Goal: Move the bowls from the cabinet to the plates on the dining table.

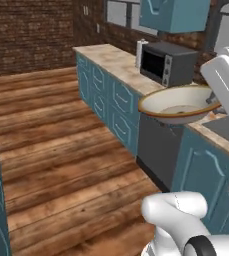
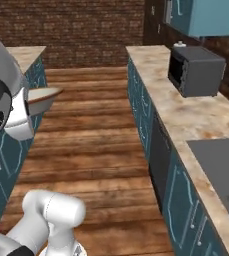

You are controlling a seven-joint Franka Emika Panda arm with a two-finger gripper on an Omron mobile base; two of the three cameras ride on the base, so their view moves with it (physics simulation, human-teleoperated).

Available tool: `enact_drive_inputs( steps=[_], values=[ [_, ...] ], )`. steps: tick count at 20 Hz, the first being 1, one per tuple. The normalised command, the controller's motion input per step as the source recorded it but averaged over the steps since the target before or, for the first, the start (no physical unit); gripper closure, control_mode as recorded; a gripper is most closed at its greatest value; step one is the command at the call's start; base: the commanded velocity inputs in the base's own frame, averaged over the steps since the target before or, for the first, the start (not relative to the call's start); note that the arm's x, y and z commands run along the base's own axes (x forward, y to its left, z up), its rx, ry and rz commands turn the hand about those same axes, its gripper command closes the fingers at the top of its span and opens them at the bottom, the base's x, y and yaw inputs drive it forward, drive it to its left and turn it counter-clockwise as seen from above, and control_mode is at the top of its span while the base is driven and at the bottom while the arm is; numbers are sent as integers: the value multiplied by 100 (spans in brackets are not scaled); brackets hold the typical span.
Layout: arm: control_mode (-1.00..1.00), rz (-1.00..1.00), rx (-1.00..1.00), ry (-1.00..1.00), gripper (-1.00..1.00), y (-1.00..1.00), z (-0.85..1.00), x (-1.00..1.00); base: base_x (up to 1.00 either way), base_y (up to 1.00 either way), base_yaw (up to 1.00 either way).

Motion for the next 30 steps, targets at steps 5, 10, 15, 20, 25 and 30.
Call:
enact_drive_inputs(
  steps=[5, 10, 15, 20, 25, 30],
  values=[
    [100, 0, 0, 0, 100, 0, 0, 0, 100, -53, 43],
    [100, 0, 0, 0, 100, 0, 0, 0, 100, -40, 42],
    [100, 0, 0, 0, 100, 0, 0, 0, 100, -35, 41],
    [100, 0, 0, 0, 100, 0, 0, 0, 100, -37, 38],
    [100, 0, 0, 0, 100, 0, 0, 0, 100, -34, 37],
    [100, 0, 0, 0, 100, 0, 0, 0, 100, -14, 47]
  ],
)
